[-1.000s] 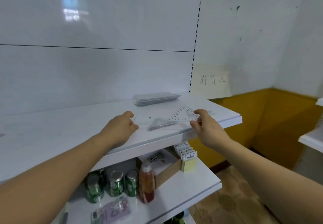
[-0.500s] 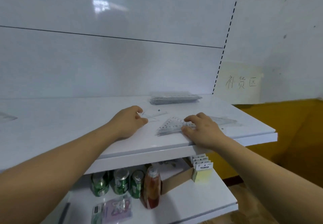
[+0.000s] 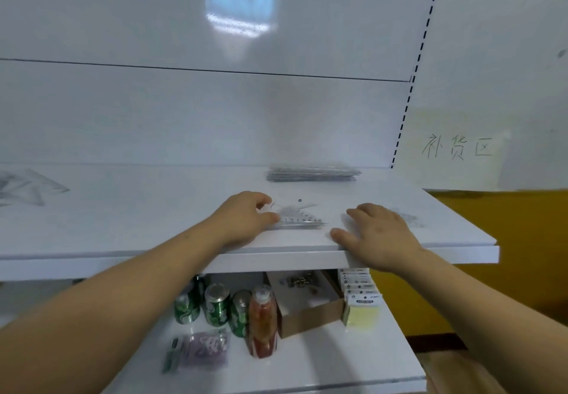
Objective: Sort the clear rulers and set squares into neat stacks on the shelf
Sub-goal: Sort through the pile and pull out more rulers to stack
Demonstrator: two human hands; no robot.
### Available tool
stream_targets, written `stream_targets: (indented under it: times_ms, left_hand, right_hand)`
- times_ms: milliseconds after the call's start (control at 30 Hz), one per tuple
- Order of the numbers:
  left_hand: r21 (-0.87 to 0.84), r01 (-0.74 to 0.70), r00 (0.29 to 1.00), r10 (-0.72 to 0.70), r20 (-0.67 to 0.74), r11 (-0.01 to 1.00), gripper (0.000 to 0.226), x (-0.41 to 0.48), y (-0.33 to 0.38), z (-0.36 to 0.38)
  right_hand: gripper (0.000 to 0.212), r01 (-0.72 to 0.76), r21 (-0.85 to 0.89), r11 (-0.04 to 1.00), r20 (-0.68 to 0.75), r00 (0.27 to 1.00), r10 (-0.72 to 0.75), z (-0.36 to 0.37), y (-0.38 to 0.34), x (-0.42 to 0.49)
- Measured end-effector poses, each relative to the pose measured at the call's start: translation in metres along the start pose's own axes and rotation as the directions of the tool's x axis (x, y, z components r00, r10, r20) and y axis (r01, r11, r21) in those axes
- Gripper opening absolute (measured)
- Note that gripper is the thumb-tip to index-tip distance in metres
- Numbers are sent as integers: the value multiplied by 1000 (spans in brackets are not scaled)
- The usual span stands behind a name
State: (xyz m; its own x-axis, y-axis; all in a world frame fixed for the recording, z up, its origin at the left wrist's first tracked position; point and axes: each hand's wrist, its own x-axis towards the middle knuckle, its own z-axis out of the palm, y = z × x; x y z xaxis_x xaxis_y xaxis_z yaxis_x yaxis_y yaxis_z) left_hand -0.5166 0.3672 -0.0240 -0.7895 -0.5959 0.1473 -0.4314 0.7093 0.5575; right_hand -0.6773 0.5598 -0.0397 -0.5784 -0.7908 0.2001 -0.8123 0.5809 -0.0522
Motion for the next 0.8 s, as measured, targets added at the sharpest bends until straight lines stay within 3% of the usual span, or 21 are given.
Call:
stream_targets:
  times_ms: [133, 367, 567, 800]
  left_hand:
    - [72, 2, 1000, -4, 24, 997, 57, -1, 9, 4]
    - [120, -20, 997, 12, 73, 993, 48, -2, 10, 7]
    - [123, -65, 997, 60, 50, 990, 53, 0, 9, 10]
    - [143, -17, 994, 2, 109, 990, 66, -6, -5, -10]
  right_hand:
    - [78, -21, 32, 999, 68, 998, 19, 6, 7, -1]
    - [78, -16, 48, 999, 59, 998, 14, 11, 8, 1]
    - [77, -17, 47, 999, 57, 998, 15, 10, 8, 0]
    - [85, 17, 11, 1000, 106, 994, -18, -11, 3, 15]
